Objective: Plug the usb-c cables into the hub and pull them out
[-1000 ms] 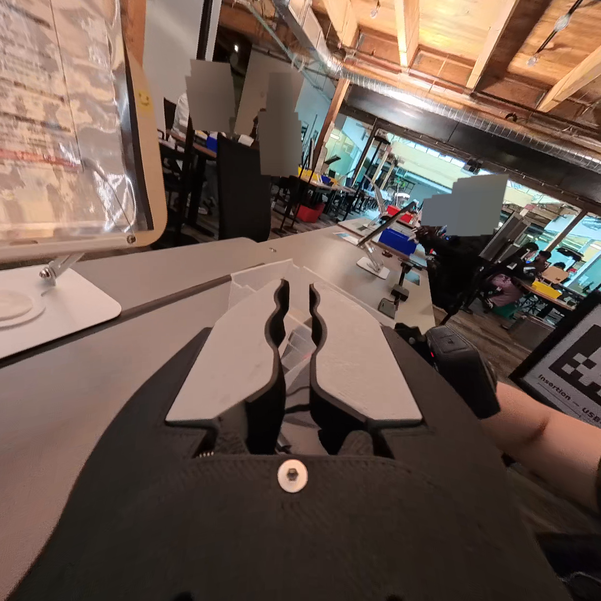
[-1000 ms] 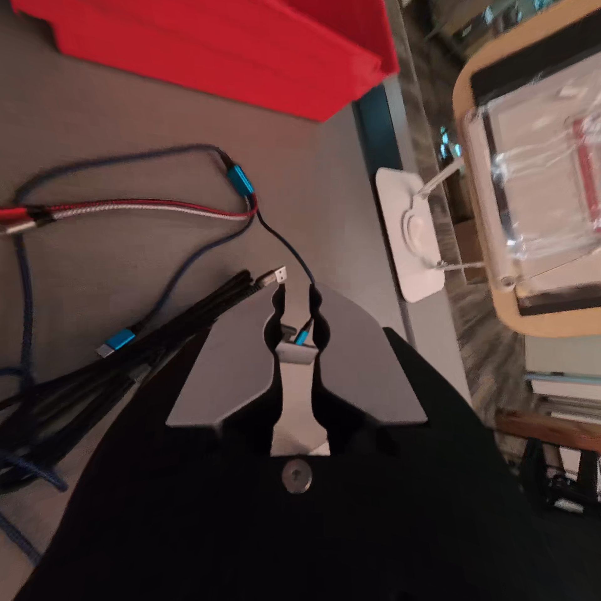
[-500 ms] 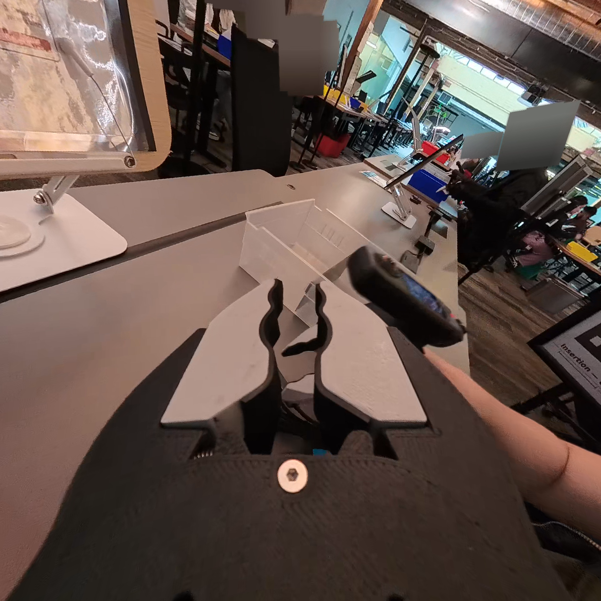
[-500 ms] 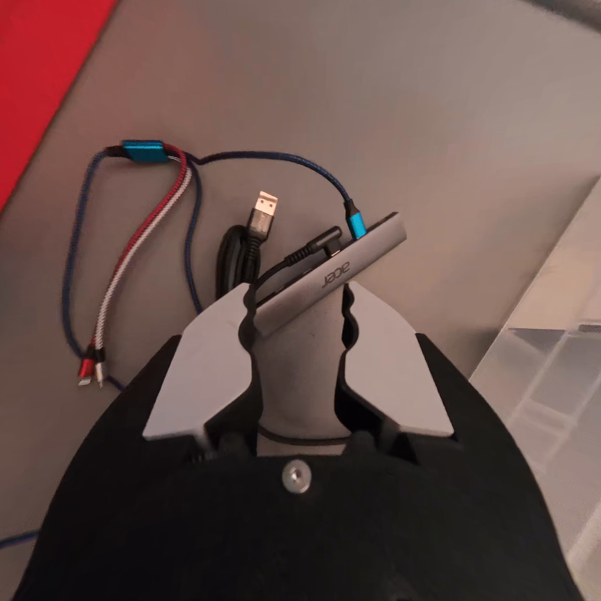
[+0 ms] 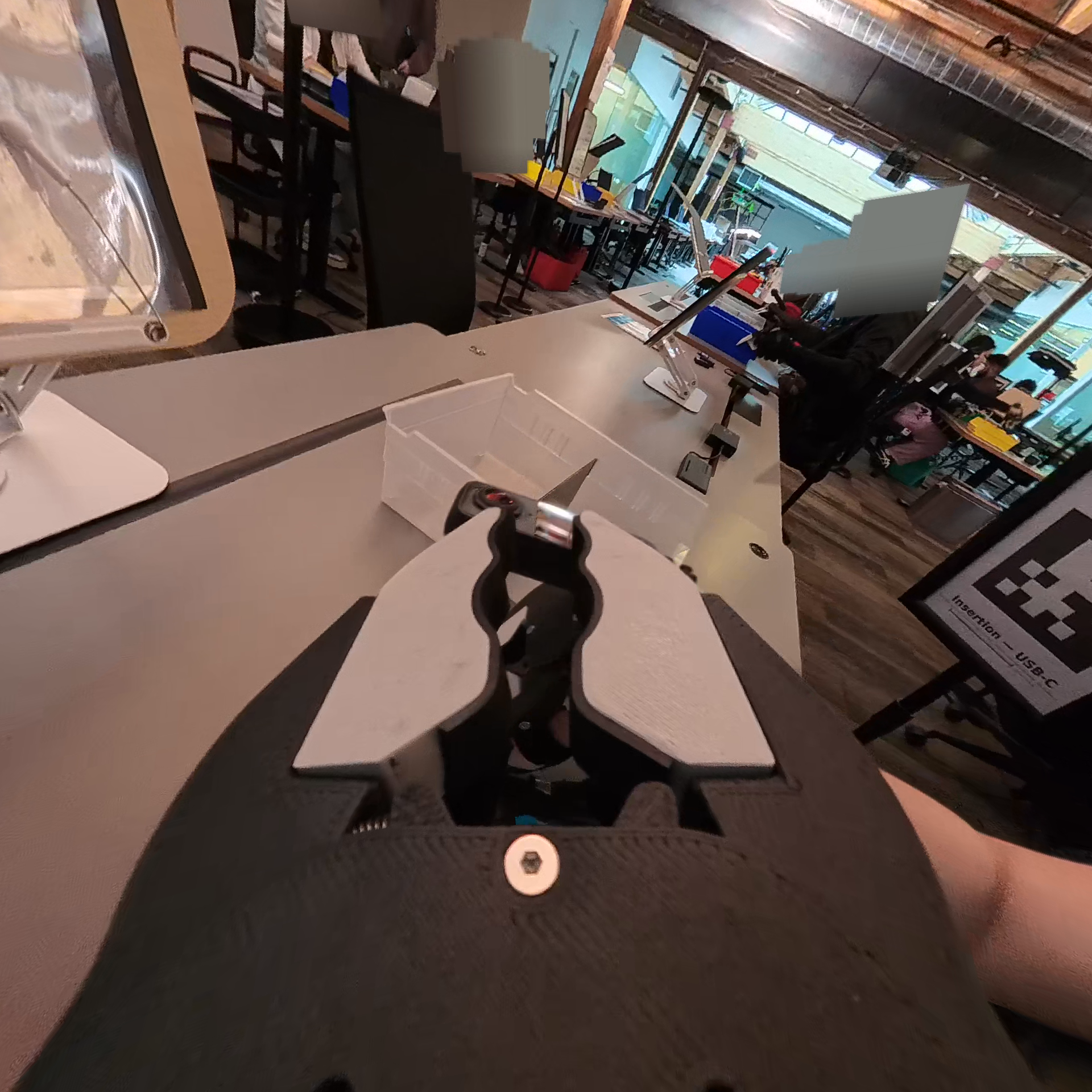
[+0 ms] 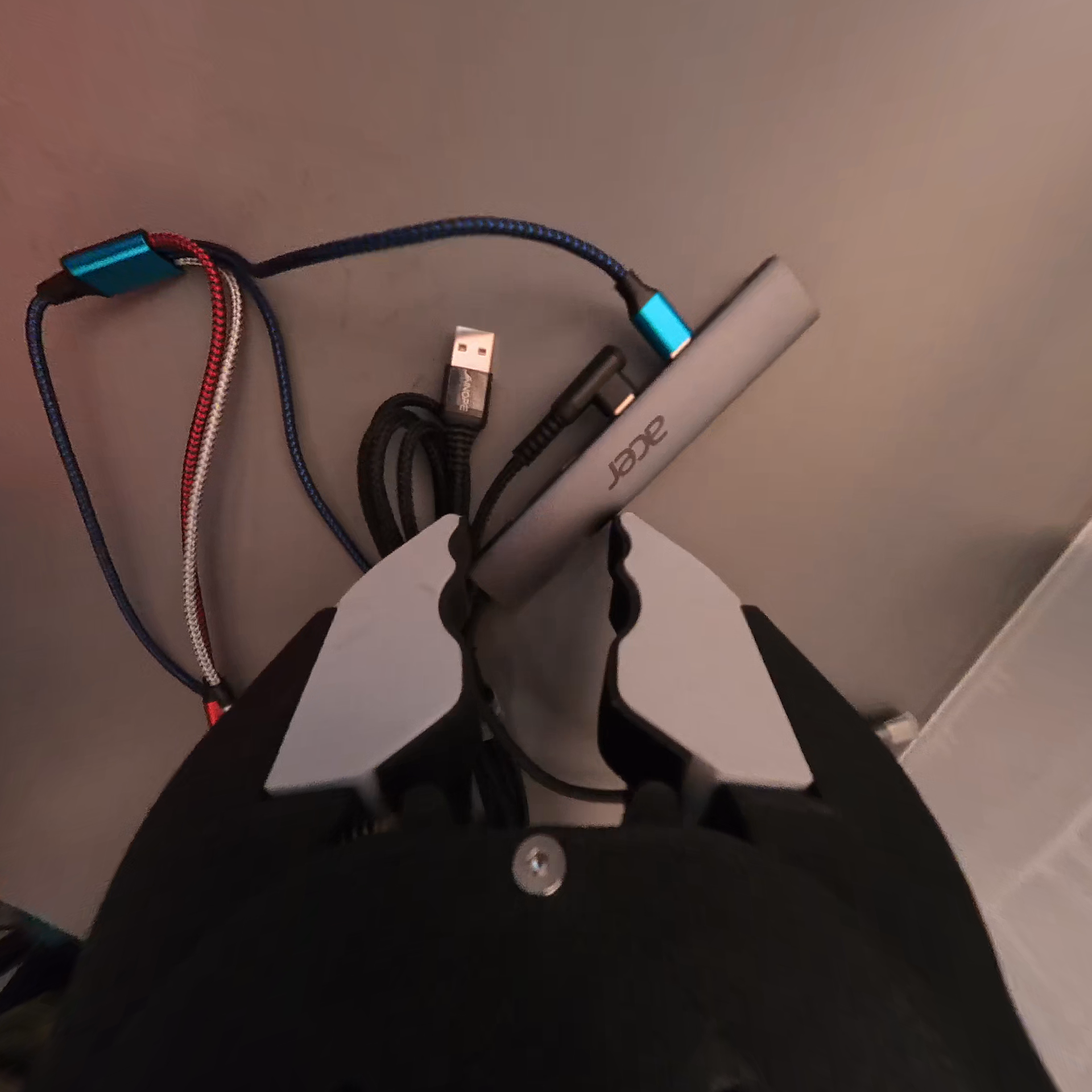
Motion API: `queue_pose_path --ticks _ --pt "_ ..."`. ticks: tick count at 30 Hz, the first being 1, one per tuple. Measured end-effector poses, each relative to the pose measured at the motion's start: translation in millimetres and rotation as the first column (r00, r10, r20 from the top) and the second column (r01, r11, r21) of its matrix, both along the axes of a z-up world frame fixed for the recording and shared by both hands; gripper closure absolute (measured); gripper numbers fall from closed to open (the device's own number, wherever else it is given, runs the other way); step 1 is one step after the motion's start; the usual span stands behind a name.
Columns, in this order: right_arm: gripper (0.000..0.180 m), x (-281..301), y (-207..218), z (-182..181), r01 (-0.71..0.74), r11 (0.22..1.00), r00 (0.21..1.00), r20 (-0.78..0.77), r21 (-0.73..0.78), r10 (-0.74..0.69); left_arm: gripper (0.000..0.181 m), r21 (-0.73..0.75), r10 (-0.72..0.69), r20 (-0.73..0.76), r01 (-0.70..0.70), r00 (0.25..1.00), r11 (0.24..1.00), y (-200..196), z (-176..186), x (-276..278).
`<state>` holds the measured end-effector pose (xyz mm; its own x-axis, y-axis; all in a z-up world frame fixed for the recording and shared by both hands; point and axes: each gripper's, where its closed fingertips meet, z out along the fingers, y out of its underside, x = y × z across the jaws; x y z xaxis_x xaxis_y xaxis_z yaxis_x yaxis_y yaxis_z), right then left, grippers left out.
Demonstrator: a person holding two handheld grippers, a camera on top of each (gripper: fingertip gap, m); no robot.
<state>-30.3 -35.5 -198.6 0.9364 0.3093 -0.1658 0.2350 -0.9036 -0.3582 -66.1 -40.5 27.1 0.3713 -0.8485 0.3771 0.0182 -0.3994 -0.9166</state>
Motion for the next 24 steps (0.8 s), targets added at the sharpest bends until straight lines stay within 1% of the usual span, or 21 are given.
queue_pose_path --ticks 1,4,6,8,10,13,16,18,21,22,24 --pt "0.139 -2 0 0 -0.018 1.000 1.000 -0.018 0.000 0.018 0.163 0.010 -0.001 0.008 0.001 1.000 1.000 -2 5 -2" --pt "0.145 -8 0 2 -0.038 0.999 0.993 -0.113 0.030 0.041 0.164 0.041 0.005 0.040 -0.006 0.999 0.999 -6 19 -11" --pt "0.146 -10 2 7 -0.042 0.996 0.986 -0.160 0.080 0.055 0.164 0.048 0.016 0.067 -0.019 0.998 0.999 -5 27 -20" --pt "0.148 -12 6 16 -0.053 0.984 0.979 -0.187 0.171 0.085 0.164 0.046 0.023 0.102 -0.028 0.995 0.999 -3 35 -29" --pt "0.150 -12 11 26 -0.081 0.954 0.975 -0.176 0.288 0.135 0.164 0.045 0.035 0.128 -0.041 0.991 0.998 0 40 -37" --pt "0.150 -11 17 40 -0.142 0.885 0.976 -0.087 0.443 0.200 0.159 0.045 0.075 0.114 -0.080 0.991 0.996 11 35 -45" --pt "0.151 -16 18 56 -0.194 0.785 0.964 -0.035 0.588 0.264 0.149 -0.004 0.108 0.062 -0.108 0.992 0.994 29 12 -48" --pt "0.151 -24 15 69 -0.217 0.717 0.944 -0.046 0.663 0.328 0.143 -0.070 0.091 0.055 -0.087 0.994 0.994 37 -4 -44" --pt "0.152 -29 11 86 -0.221 0.623 0.928 -0.034 0.750 0.371 0.134 -0.182 0.041 0.080 -0.026 0.996 0.983 42 -23 -34" --pt "0.152 -30 10 91 -0.220 0.594 0.927 -0.025 0.774 0.375 0.134 -0.205 0.029 0.089 -0.010 0.996 0.979 42 -26 -32" --pt "0.152 -32 6 99 -0.221 0.548 0.915 -0.023 0.807 0.402 0.134 -0.203 0.027 0.131 0.001 0.991 0.979 45 -25 -31"
